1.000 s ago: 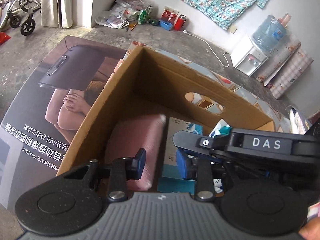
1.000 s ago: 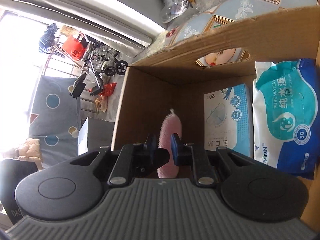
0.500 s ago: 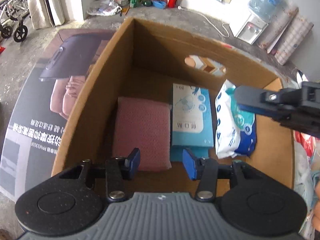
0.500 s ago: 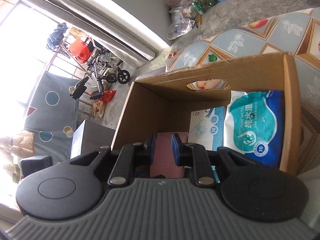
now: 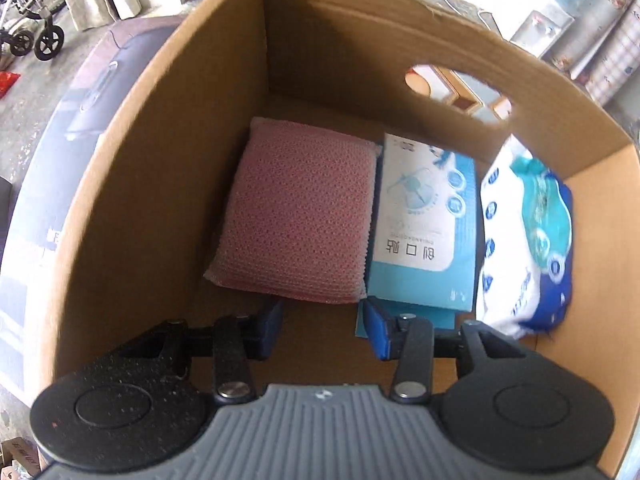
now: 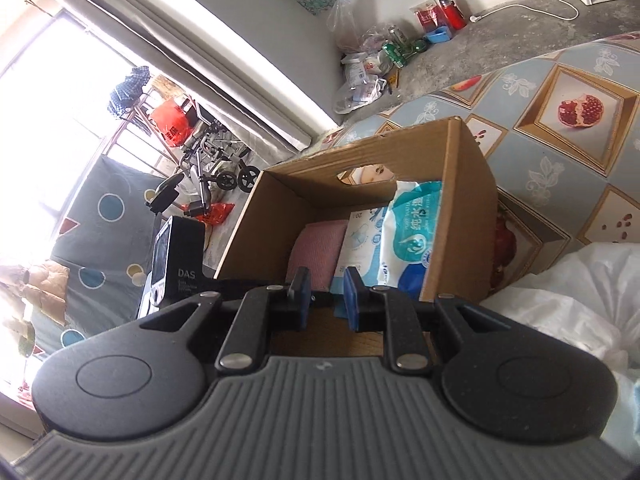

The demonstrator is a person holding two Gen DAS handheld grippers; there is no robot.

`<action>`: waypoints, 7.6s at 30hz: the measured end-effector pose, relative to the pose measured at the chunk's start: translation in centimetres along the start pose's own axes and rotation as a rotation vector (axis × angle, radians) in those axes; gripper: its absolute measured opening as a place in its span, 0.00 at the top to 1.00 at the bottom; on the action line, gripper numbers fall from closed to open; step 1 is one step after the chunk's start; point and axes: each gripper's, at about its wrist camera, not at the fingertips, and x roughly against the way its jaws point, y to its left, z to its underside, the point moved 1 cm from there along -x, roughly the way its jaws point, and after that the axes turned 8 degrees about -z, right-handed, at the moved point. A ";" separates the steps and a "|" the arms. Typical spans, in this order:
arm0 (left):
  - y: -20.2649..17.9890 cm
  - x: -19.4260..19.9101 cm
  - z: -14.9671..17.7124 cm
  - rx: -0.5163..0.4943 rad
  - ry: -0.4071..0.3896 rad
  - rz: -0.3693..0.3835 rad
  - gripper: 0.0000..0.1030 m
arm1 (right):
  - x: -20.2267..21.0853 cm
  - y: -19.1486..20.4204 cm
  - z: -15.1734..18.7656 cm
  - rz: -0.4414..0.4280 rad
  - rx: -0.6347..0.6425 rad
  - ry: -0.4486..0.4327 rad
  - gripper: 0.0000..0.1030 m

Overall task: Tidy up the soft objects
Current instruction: 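Carry the pink pad into the cardboard box and open the left tool, then raise the left tool out of the box and back toward the bed, then reach the right tool to the pink plush toy and close on it, then lift the pink plush toy off the bed with the right tool, then carry the plush toy with the right tool over the cardboard box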

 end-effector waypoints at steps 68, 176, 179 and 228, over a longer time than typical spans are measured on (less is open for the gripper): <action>-33.6 8.7 27.8 -0.614 -0.456 0.373 0.57 | 22.1 -16.6 8.6 0.560 0.258 0.161 0.19; -29.0 8.8 31.9 -0.474 -0.343 0.566 0.31 | 23.0 -6.3 13.9 0.280 0.222 -0.017 0.88; -29.0 9.7 32.5 -0.478 -0.373 0.580 0.35 | 24.1 -5.1 14.4 0.267 0.227 -0.040 0.89; -8.4 6.3 11.2 -0.054 -0.254 0.173 0.36 | -7.2 3.2 -1.5 -0.114 0.306 0.286 0.89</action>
